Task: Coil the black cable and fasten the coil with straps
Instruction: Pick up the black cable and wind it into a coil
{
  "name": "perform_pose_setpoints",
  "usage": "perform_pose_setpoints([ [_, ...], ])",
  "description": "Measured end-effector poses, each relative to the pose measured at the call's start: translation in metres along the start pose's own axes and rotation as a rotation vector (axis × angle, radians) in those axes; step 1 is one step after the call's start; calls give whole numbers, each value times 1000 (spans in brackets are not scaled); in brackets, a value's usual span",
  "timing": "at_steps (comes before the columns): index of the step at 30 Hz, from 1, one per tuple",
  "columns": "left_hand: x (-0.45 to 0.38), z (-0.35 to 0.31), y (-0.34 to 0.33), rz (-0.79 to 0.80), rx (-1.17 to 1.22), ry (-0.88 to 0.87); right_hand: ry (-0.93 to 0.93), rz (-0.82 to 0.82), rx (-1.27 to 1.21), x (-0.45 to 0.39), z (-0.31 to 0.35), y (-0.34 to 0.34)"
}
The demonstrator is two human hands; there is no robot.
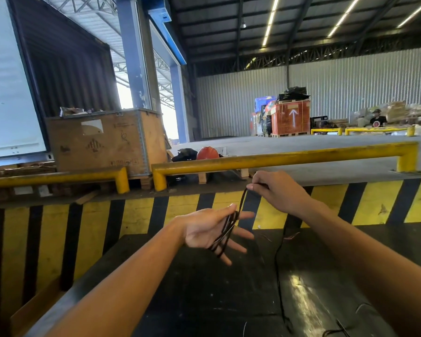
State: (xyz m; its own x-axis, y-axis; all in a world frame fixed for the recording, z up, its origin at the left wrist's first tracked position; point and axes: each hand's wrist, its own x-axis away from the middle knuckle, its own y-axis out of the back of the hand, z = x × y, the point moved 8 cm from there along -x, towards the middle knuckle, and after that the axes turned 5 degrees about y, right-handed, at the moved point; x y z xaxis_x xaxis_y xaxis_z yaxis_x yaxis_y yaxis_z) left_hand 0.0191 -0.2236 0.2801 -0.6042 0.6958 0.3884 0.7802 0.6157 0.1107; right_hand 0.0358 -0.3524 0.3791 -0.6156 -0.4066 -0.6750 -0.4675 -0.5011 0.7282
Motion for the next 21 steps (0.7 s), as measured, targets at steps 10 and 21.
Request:
perform_pose_setpoints([
  [10,36,-80,22,-265,526,-675,-24,568,-371,73,52,-113],
  [21,33,-17,59,-495,-329,-82,92,110,-67,6,12,51],
])
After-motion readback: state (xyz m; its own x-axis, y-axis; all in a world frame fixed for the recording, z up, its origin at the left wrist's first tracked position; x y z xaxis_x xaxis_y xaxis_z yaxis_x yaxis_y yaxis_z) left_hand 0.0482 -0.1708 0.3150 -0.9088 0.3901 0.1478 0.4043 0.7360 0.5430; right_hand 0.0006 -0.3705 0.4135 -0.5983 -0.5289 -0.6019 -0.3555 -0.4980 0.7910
